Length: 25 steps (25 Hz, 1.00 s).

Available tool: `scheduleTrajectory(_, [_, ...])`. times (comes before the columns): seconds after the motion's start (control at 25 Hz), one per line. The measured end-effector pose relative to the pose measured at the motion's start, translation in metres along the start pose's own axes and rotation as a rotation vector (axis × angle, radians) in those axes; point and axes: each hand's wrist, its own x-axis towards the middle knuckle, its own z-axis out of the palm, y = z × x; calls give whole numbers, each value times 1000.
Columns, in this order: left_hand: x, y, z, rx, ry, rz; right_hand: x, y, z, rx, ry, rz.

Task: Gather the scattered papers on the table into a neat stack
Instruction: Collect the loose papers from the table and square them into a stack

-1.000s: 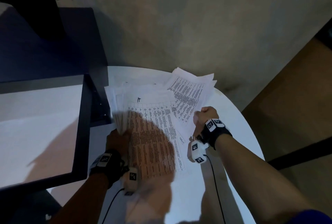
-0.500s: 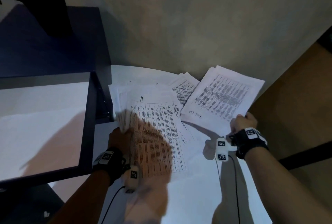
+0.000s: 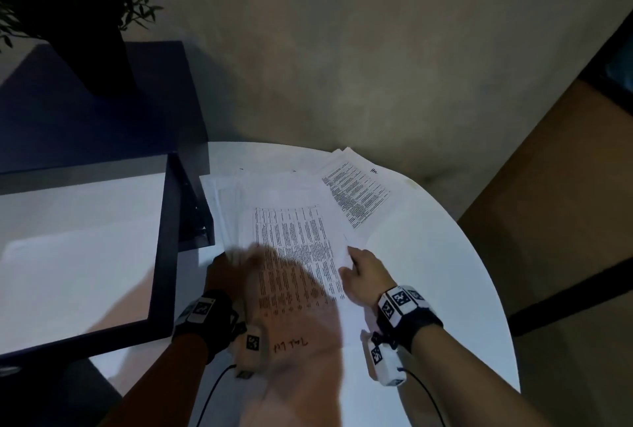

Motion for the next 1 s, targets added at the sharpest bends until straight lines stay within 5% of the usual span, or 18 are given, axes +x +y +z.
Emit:
scheduleTrajectory(0.12, [-9,7,-1,-51,-10,38,-5,9,-4,75,36,6])
scheduleTrajectory(0.28, [-40,40,5,-281,-111,154,-26,14,-36,711,74,92])
scheduleTrajectory(0.48, [-49,88,26,-373,-168,336,-63,-6,-88,1095,256,-77])
scheduleTrajectory(0.72, [-54,114,71,-408,-133,514,-96,-9,-105,925,645,-149])
scheduleTrajectory(1.0, [-59,85,101,-140,-80,519,-99,17,-58,808,573,61])
